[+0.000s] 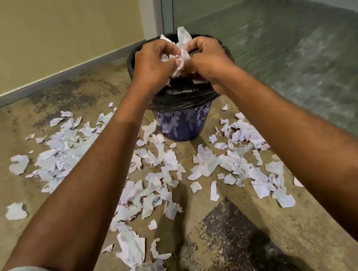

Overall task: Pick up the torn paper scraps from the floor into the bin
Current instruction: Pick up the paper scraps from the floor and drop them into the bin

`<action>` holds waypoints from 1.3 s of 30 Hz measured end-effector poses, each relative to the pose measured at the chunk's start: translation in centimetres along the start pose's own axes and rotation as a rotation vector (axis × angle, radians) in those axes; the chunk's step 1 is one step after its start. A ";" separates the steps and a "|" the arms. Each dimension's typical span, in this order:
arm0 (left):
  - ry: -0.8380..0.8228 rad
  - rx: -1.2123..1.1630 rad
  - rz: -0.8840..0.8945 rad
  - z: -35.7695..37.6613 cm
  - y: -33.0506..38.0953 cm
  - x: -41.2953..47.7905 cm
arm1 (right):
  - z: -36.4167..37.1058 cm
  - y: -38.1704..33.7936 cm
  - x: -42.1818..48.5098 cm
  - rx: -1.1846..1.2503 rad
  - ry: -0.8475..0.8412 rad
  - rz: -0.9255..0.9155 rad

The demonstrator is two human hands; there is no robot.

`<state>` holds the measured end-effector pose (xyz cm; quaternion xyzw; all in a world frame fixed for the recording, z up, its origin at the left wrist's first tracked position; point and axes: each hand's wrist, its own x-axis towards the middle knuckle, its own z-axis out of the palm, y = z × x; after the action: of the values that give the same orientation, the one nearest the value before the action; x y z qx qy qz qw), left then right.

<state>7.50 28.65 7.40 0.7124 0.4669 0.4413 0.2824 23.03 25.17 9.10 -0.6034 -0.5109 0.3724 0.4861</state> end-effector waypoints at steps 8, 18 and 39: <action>-0.108 -0.028 -0.123 -0.2 -0.7 1.3 | -0.1 -0.5 2.4 -0.033 0.003 0.063; 0.048 -0.195 -0.031 -0.2 3.4 -2.4 | -3.3 -0.8 -1.0 0.003 0.167 -0.092; -0.694 0.520 -0.323 11.8 -7.9 -21.5 | -4.1 20.5 -19.0 -0.638 -0.329 0.219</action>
<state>10.95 12.28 -12.23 0.7833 0.5450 -0.0050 0.2991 28.36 5.57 -10.62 -0.7077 -0.6049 0.3361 0.1422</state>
